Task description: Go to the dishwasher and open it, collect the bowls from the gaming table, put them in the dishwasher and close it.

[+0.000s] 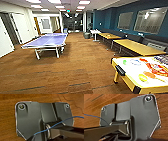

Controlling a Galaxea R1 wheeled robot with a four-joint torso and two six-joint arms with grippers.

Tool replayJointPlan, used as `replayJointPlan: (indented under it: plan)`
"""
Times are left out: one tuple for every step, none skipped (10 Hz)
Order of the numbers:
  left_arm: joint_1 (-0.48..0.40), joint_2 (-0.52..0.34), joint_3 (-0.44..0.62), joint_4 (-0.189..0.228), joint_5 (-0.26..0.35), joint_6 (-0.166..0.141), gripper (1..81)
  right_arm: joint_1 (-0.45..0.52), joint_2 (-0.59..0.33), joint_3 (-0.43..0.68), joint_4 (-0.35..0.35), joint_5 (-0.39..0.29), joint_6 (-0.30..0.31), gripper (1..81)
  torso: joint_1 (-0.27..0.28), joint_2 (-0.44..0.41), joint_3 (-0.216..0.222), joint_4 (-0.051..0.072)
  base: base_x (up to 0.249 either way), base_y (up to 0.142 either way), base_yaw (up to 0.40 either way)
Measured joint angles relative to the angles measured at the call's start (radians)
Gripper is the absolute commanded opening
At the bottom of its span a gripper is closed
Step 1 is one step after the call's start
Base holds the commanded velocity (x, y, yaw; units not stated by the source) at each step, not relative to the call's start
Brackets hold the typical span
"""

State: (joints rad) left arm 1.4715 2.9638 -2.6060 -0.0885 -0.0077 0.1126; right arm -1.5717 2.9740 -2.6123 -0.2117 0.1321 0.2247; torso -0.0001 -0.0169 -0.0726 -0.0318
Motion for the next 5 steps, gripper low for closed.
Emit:
replayJointPlan:
  plan:
    - [0.000,0.000,0.000,0.000,0.000,0.000,81.1,-0.002,0.000,0.000,0.000,0.000,0.000,81.1,0.000,0.000,0.000,0.000,0.000,0.000,-0.339]
    - [0.000,0.000,0.000,0.000,0.000,0.000,81.1,-0.004,0.000,0.000,0.000,0.000,0.000,81.1,0.000,0.000,0.000,0.000,0.000,0.000,-0.341]
    - [0.000,0.000,0.000,0.000,0.000,0.000,81.1,-0.005,0.000,0.000,0.000,0.000,0.000,81.1,0.000,0.000,0.000,0.000,0.000,0.000,-0.351]
    - [0.001,0.000,0.000,0.000,0.000,0.000,81.1,-0.002,0.000,0.000,0.000,0.000,0.000,81.1,0.000,0.000,0.000,0.000,0.000,0.000,-0.381]
    - [0.010,0.000,0.001,0.000,0.002,0.000,81.1,0.004,-0.004,-0.002,0.000,0.001,0.000,81.1,0.000,0.000,0.000,0.000,0.000,0.000,-0.383]
